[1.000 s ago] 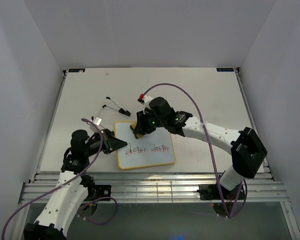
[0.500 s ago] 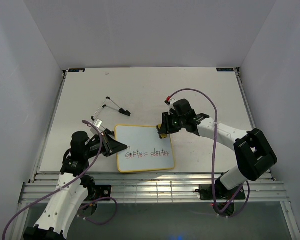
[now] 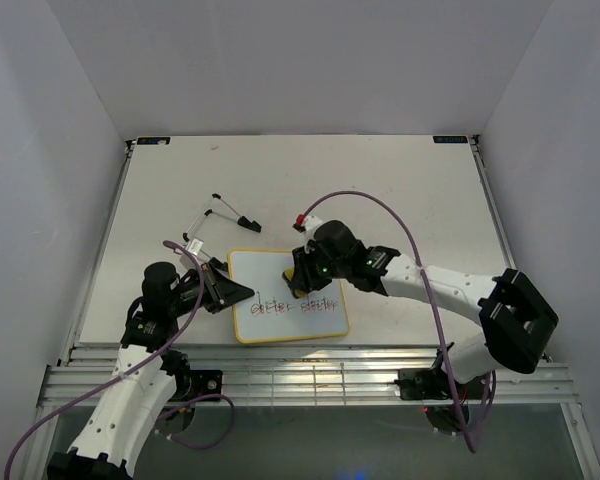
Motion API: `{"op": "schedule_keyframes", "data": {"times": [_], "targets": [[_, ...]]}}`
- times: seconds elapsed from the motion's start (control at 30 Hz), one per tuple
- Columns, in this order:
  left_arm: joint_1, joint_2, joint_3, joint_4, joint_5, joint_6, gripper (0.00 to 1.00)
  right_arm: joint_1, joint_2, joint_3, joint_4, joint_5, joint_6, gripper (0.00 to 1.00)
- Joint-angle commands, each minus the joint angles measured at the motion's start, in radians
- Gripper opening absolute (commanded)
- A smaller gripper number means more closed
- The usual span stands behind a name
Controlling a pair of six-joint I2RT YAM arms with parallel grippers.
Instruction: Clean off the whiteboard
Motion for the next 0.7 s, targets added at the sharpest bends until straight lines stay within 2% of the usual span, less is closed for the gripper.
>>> {"op": "schedule_keyframes", "data": {"times": [0.0, 0.07, 0.2, 0.67], "targets": [[-0.015, -0.018, 0.056, 0.241, 0.112, -0.092, 0.0, 0.166, -0.023, 0.043, 0.067, 0.116, 0.051, 0.08], [-0.015, -0.007, 0.054, 0.246, 0.118, -0.116, 0.0, 0.25, -0.005, 0.07, 0.047, 0.202, 0.072, 0.08], [-0.015, -0.027, 0.047, 0.278, 0.099, -0.144, 0.0, 0.329, 0.049, 0.127, -0.033, 0.317, 0.106, 0.08], [-0.013, -0.036, 0.039, 0.324, 0.107, -0.205, 0.0, 0.497, 0.129, 0.208, -0.064, 0.348, 0.052, 0.08]]}}
